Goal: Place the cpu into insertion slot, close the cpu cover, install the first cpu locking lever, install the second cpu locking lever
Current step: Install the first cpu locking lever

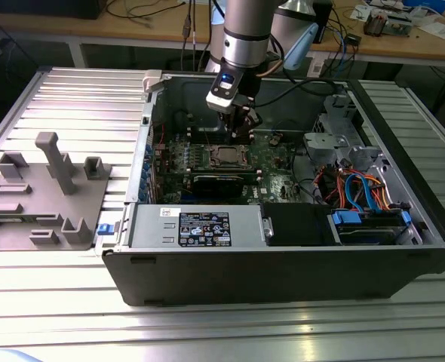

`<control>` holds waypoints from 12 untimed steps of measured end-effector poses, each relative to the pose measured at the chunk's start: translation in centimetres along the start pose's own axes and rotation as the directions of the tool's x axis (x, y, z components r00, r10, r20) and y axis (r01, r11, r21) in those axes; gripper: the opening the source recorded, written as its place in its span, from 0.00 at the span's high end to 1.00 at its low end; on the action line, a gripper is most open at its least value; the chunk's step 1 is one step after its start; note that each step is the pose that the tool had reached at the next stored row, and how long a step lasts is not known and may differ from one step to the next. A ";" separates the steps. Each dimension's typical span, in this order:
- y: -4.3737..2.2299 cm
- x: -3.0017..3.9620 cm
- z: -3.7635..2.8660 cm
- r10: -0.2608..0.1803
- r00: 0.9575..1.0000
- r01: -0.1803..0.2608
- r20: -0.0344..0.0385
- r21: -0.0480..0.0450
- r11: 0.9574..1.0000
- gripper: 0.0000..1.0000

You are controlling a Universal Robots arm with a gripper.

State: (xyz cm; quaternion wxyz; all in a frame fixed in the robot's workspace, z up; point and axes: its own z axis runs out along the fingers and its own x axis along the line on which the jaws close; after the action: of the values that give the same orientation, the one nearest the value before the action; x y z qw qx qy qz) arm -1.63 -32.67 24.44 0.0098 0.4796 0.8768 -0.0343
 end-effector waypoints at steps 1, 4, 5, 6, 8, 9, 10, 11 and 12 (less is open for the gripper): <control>0.00 0.00 0.00 -0.003 1.000 0.003 0.000 0.000 1.000 0.89; 0.00 0.00 0.00 -0.008 1.000 0.008 0.000 0.000 1.000 0.89; 0.00 0.00 0.00 -0.010 1.000 0.010 0.000 0.000 1.000 0.89; 0.00 0.00 0.00 -0.011 1.000 0.011 0.001 -0.001 1.000 0.89; 0.00 0.00 0.00 -0.015 1.000 0.015 0.001 -0.001 1.000 0.89; 0.00 0.00 0.00 -0.017 1.000 0.017 0.001 -0.001 1.000 0.89; 0.00 0.00 0.00 -0.019 1.000 0.019 0.001 -0.001 1.000 0.89; 0.00 0.00 0.00 -0.021 1.000 0.021 0.001 -0.001 1.000 0.89; 0.00 0.00 0.00 -0.023 1.000 0.023 0.001 -0.001 1.000 0.89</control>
State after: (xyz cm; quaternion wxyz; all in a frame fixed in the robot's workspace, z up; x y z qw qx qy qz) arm -1.63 -32.67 24.44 0.0102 0.4694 0.8823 -0.0342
